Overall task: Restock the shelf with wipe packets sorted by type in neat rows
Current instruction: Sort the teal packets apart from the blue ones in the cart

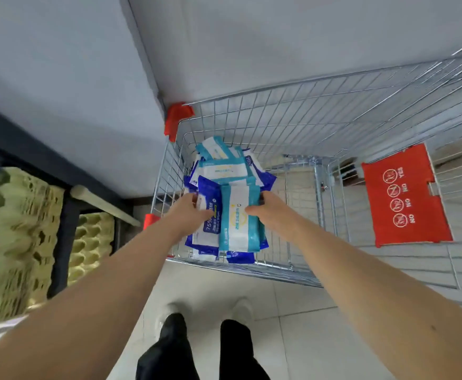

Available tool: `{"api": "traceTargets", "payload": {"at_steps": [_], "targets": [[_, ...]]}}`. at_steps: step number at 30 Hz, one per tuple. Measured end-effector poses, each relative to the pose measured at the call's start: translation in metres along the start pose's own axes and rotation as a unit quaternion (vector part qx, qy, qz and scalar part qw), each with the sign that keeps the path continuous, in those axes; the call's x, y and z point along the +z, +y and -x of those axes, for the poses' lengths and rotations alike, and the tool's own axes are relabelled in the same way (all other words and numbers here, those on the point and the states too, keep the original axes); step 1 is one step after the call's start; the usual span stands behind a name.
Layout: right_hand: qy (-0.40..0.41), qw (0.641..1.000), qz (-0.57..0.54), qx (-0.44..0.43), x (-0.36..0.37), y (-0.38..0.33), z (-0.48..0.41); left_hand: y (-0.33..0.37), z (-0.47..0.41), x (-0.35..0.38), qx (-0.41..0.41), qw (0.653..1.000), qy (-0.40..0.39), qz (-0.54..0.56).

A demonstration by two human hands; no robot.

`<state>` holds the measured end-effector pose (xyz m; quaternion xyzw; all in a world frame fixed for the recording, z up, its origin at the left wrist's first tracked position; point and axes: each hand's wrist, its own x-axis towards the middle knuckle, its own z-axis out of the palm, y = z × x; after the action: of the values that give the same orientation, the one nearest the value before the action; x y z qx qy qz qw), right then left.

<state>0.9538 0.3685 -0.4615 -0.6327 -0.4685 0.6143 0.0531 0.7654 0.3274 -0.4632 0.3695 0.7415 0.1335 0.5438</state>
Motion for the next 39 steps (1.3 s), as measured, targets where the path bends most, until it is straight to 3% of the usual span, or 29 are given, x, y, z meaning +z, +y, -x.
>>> {"api": "traceTargets", "payload": {"at_steps": [5, 11, 13, 18, 23, 29, 33, 39], "targets": [[-0.046, 0.998, 0.042, 0.011, 0.012, 0.040, -0.047, -0.030, -0.039, 0.022, -0.039, 0.999, 0.020, -0.008], [-0.099, 0.979, 0.165, 0.060, 0.021, 0.057, -0.074, -0.051, -0.070, 0.027, -0.055, 0.991, 0.025, -0.118], [-0.080, 0.970, 0.226, 0.049, 0.017, 0.055, -0.076, -0.048, -0.075, 0.023, -0.045, 0.980, 0.053, -0.188], [0.008, 0.948, 0.304, -0.089, 0.002, 0.039, -0.080, -0.013, -0.072, 0.009, 0.052, 0.935, 0.149, -0.319], [0.092, 0.941, 0.287, -0.154, -0.020, 0.014, -0.087, 0.029, -0.078, -0.006, 0.135, 0.899, 0.186, -0.373], [0.136, 0.948, 0.252, -0.136, -0.035, -0.007, -0.113, 0.047, -0.133, -0.001, 0.164, 0.891, 0.085, -0.415], [0.141, 0.955, 0.229, -0.129, -0.038, 0.000, -0.139, 0.044, -0.167, 0.013, 0.139, 0.880, 0.051, -0.451], [0.151, 0.966, 0.177, -0.116, -0.042, 0.009, -0.159, 0.043, -0.171, 0.008, 0.074, 0.933, 0.120, -0.331]]}}
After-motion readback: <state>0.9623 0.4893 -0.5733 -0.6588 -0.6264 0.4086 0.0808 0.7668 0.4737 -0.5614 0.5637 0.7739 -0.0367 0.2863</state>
